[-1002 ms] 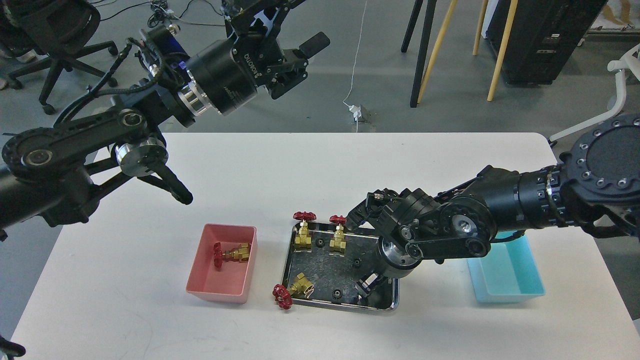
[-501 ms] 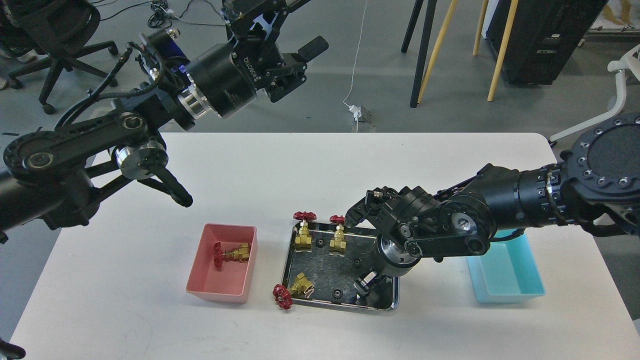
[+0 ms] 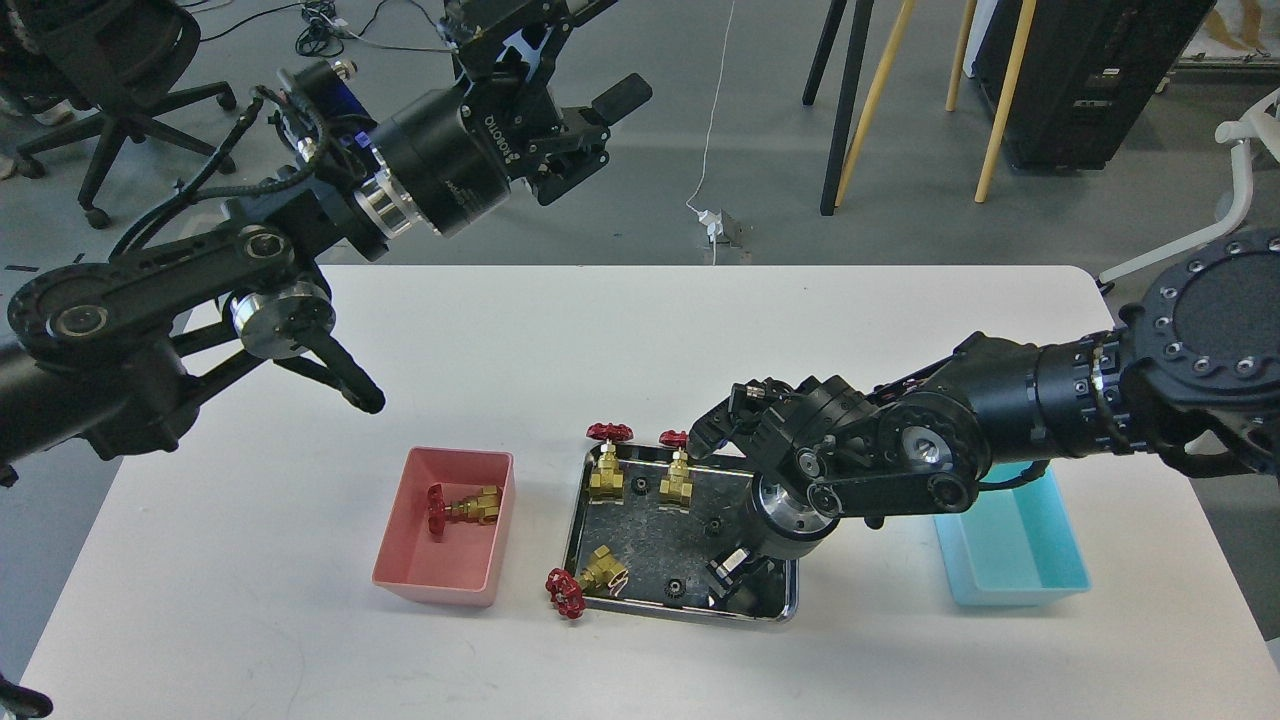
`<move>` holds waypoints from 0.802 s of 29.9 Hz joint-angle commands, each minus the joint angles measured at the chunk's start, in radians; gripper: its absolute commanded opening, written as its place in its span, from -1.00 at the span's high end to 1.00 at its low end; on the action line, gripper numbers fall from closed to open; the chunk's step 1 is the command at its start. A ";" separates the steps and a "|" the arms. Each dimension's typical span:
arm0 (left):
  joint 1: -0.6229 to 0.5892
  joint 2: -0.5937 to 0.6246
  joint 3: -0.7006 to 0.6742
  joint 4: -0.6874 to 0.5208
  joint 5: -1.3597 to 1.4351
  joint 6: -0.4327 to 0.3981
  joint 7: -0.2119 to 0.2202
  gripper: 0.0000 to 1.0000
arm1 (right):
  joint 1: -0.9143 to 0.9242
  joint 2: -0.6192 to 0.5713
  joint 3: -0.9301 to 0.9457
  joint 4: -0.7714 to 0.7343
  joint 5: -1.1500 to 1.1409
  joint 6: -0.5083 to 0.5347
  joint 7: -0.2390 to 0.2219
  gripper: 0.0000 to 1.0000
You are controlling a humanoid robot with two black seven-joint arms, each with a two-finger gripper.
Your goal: Place valve in pink box and gear in blue box
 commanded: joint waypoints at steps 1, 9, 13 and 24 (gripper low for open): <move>0.002 -0.007 0.000 0.007 0.000 -0.001 0.000 -0.71 | -0.006 0.000 0.000 -0.015 0.000 0.000 0.000 -0.22; 0.008 -0.008 0.000 0.008 0.000 -0.001 0.000 -0.72 | -0.015 0.000 0.000 -0.027 0.003 0.000 0.002 -0.22; 0.008 -0.008 0.000 0.008 0.000 -0.003 0.000 -0.72 | -0.012 0.000 0.005 -0.030 0.030 0.000 0.003 -0.21; 0.010 -0.010 0.000 0.008 0.000 -0.004 0.000 -0.72 | -0.020 0.000 0.031 -0.032 0.049 0.000 0.017 -0.20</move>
